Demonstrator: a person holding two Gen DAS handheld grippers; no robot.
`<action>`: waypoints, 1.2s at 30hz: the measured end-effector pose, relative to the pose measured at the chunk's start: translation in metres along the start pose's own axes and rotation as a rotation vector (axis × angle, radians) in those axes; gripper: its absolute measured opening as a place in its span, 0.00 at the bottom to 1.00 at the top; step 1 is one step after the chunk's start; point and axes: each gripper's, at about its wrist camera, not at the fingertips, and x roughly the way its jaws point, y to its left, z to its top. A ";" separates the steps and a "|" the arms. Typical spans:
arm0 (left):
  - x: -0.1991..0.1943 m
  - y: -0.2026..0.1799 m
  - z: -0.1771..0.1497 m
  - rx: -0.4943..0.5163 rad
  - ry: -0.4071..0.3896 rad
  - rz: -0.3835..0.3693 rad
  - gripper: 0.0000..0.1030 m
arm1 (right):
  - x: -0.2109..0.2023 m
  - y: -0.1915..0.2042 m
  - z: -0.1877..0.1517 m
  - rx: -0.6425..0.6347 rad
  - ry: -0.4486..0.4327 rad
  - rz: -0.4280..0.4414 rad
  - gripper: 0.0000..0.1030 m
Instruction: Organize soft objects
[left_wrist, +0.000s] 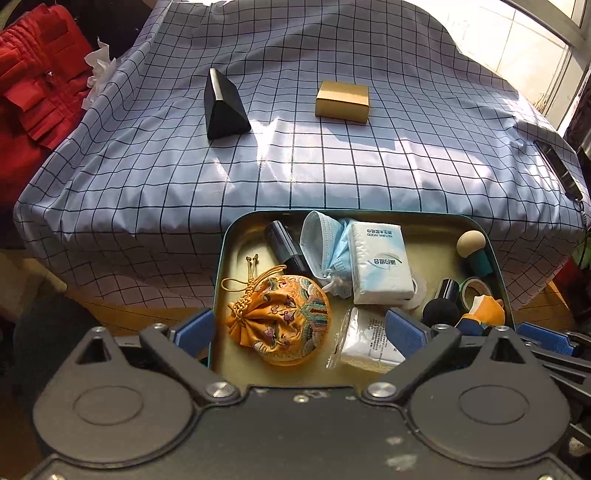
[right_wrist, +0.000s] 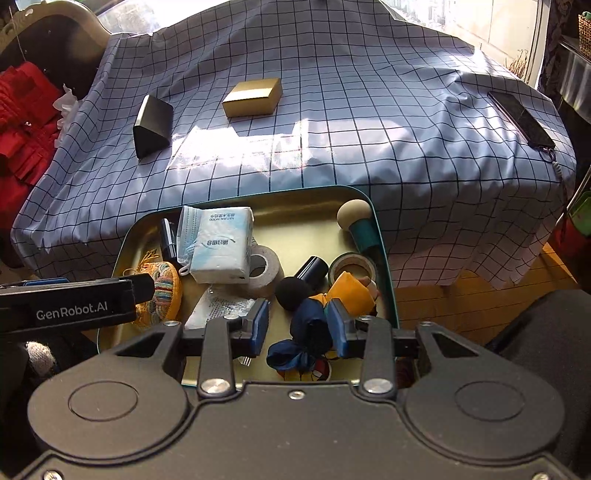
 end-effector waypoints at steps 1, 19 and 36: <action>-0.001 0.000 -0.002 0.001 -0.002 0.007 0.96 | 0.000 0.001 -0.002 -0.004 0.000 -0.004 0.37; -0.018 0.001 -0.034 0.006 -0.023 0.036 0.97 | -0.007 0.002 -0.020 -0.002 -0.004 -0.026 0.37; -0.012 -0.006 -0.038 0.022 0.005 0.014 0.97 | -0.001 -0.002 -0.024 0.018 0.019 -0.040 0.37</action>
